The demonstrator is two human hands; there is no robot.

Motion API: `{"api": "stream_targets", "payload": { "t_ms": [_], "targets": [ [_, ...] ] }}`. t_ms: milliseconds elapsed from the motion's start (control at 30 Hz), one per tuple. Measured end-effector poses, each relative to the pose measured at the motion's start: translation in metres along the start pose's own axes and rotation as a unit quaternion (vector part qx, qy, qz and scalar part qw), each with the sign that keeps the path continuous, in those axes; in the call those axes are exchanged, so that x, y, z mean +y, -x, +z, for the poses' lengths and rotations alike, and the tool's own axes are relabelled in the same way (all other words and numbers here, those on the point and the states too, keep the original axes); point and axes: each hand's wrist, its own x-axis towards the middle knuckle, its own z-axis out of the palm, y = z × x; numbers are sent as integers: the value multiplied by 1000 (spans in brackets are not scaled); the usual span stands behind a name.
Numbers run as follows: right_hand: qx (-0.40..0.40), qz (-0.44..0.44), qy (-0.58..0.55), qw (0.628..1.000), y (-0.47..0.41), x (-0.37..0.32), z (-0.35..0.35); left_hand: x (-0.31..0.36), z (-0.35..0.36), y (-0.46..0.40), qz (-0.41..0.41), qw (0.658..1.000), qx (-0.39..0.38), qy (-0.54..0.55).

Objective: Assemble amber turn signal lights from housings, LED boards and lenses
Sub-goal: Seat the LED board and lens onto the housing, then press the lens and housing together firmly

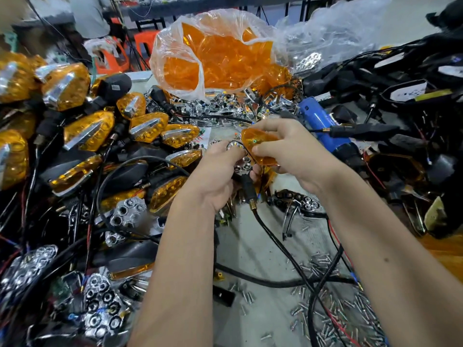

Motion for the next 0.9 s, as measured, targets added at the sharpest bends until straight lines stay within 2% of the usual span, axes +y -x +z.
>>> {"api": "stream_targets", "payload": {
  "t_ms": [267, 500, 667, 800, 900],
  "targets": [
    [52, -5, 5, 999, -7, 2, -9, 3, 1, 0, 14, 999, 19, 21],
    [-7, 18, -97, 995, -5, 0, -9, 3, 2, 1, 31, 999, 30, 14],
    [-55, -42, -23, 997, -1, 2, -14, 2, 0, 1, 25, 999, 21, 9],
    [-75, -104, 108, 986, 1, 1, -15, 1, -5, -4, 15, 1000, 11, -11],
    [-75, -131, 109, 983, 1, 3, -12, 1, -7, -5, 7, 1000, 16, -14]
  ]
}}
